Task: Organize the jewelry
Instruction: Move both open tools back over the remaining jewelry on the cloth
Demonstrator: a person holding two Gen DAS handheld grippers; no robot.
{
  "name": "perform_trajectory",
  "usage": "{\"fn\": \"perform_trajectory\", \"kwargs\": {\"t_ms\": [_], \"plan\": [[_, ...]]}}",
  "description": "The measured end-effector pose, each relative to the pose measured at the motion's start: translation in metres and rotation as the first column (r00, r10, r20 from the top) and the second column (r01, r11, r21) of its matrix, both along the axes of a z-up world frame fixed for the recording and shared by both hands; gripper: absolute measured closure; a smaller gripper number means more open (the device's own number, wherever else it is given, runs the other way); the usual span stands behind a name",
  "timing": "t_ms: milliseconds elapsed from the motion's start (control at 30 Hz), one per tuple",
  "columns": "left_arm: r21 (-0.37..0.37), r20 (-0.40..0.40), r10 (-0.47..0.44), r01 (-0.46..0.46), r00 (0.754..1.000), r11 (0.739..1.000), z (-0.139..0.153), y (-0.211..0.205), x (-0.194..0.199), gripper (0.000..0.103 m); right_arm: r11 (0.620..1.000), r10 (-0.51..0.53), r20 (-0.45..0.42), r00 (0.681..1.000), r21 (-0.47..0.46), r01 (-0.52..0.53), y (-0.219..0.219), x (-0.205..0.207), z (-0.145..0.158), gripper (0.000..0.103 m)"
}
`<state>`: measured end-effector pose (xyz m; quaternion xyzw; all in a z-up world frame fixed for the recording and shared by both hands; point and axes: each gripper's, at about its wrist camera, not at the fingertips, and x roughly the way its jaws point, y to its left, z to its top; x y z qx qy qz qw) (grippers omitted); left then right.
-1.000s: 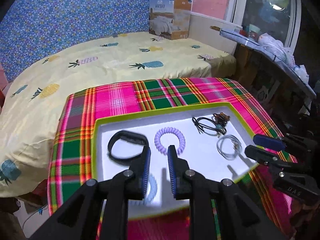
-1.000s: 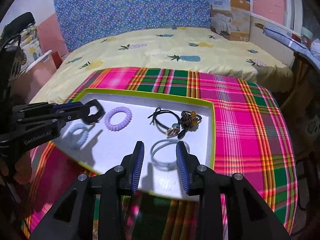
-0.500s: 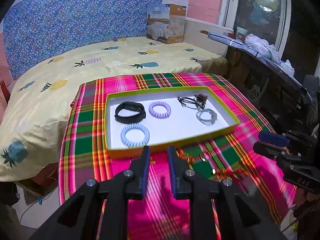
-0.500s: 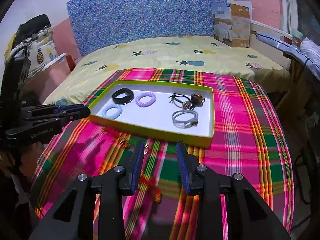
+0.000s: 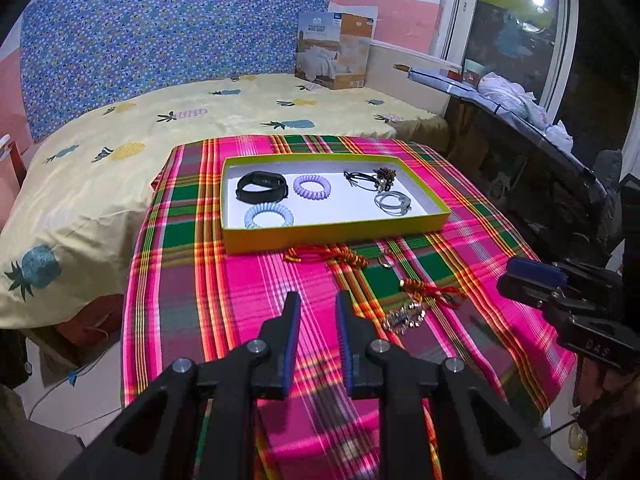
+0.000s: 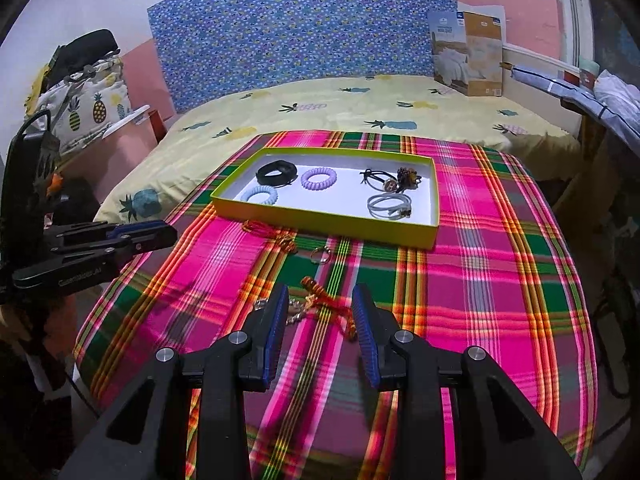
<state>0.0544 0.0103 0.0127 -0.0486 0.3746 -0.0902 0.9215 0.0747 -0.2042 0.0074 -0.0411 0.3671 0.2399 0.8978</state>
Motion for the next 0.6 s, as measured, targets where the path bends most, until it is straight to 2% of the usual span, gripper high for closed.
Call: {"fn": "perform_trajectory", "kwargs": {"t_ms": [600], "plan": [[-0.006,-0.016,-0.015,0.015,1.0,1.0,-0.006,-0.005,-0.011,0.084,1.0,0.008,-0.025,1.0,-0.007,-0.009,-0.005,-0.003,-0.011,0.069]]}}
